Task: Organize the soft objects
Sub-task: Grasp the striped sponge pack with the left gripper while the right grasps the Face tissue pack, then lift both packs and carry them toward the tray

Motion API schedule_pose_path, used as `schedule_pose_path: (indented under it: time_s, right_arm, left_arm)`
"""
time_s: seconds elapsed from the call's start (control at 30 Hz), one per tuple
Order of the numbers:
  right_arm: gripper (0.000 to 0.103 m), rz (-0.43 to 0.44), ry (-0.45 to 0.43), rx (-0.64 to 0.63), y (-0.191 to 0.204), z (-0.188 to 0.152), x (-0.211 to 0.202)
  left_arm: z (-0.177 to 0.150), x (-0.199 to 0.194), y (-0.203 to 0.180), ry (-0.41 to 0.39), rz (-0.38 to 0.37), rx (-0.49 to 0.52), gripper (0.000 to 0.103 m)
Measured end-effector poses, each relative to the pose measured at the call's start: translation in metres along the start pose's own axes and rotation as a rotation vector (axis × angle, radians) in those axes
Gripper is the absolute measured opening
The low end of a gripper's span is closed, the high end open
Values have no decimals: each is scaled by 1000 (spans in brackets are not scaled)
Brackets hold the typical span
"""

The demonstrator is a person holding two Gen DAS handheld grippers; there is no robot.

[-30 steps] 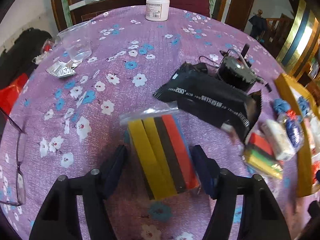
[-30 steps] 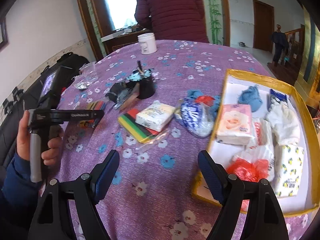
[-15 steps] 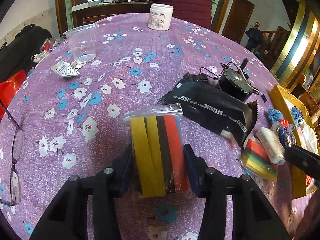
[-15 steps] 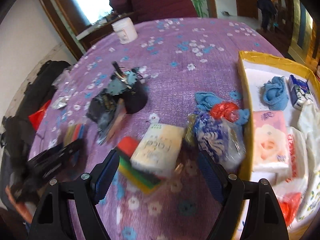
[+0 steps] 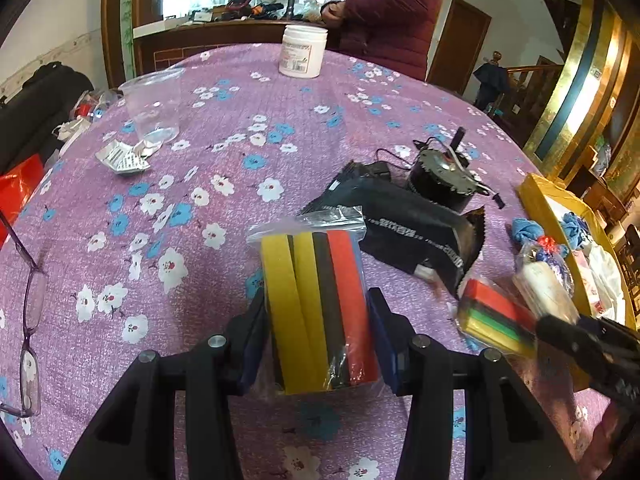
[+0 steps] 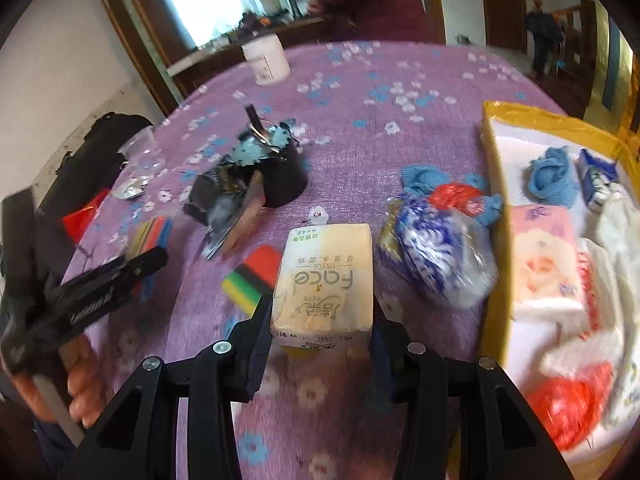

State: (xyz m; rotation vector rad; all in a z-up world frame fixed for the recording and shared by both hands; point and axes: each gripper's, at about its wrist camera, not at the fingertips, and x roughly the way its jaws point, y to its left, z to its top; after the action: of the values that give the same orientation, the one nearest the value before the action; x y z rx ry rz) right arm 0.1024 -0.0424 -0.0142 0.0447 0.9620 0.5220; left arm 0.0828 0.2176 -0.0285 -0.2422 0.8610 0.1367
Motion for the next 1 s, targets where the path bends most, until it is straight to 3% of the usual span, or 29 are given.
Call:
schedule_pose_path:
  time_s: [0.43, 0.8, 1.0]
  right_arm:
    - [47, 45, -52, -16, 3, -24, -18]
    - [48, 44, -72, -23, 6, -25, -33]
    - [48, 68, -70, -81, 16, -35, -45]
  left_arm:
    - [-3, -19, -14, -85, -43, 53, 46]
    - [-3, -24, -17, -93, -69, 58, 46]
    - [-19, -51, -23, -102, -124, 86, 46]
